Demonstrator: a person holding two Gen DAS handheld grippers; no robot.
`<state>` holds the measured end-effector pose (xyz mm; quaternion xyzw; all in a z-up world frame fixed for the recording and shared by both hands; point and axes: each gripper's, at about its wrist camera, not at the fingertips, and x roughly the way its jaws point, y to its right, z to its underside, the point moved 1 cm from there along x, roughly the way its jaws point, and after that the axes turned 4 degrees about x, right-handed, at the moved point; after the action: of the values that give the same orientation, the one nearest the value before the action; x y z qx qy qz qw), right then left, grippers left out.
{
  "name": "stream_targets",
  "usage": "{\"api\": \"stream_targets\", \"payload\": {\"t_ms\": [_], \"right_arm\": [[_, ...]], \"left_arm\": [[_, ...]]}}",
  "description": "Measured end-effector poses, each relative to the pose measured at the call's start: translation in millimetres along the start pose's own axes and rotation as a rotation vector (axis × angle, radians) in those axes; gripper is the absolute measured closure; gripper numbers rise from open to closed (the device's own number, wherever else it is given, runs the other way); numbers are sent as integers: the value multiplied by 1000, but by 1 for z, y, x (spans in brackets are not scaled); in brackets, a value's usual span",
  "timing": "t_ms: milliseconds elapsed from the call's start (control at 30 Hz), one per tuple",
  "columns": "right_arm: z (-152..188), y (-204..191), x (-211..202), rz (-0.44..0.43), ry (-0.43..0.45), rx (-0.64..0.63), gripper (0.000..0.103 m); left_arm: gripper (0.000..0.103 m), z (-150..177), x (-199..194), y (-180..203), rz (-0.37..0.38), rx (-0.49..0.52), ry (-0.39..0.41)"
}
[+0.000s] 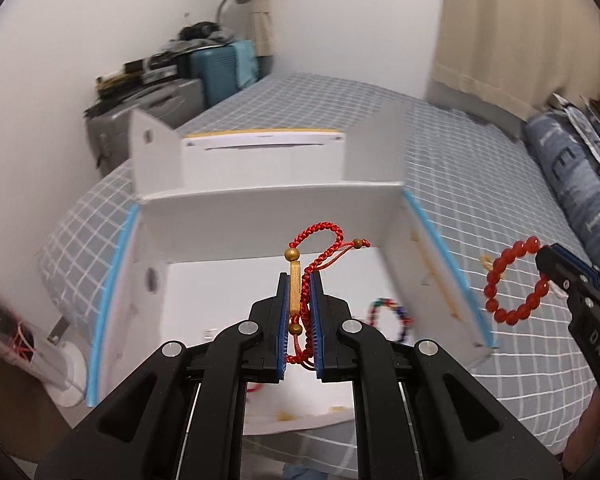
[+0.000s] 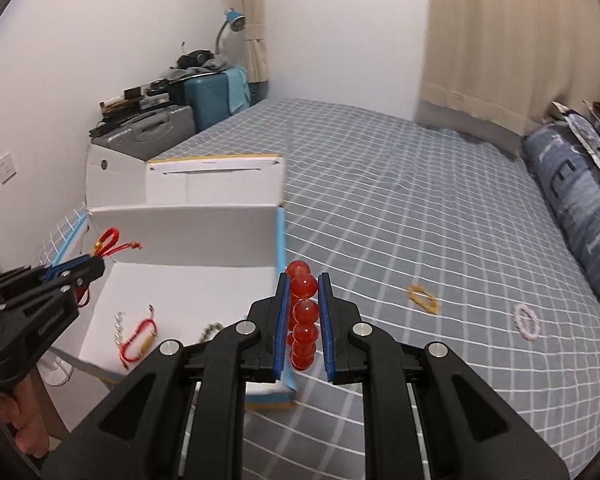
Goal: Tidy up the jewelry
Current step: 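Carry the red string and red bead bracelets over the white box, then open both tools to drop the two bracelets into the box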
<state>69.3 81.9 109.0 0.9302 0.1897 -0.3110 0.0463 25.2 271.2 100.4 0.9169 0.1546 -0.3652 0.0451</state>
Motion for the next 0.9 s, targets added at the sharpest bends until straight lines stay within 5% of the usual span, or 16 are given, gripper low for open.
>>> {"api": "stream_targets", "payload": {"t_ms": [433,900], "right_arm": [[-2,-88,65,-87,-61,-89,90],[28,-101,116,-79,-205,-105,90]], "left_arm": [[93,24,45,-72,-79,-75,-75],[92,36,80,-75,-67,-74,-164]]}}
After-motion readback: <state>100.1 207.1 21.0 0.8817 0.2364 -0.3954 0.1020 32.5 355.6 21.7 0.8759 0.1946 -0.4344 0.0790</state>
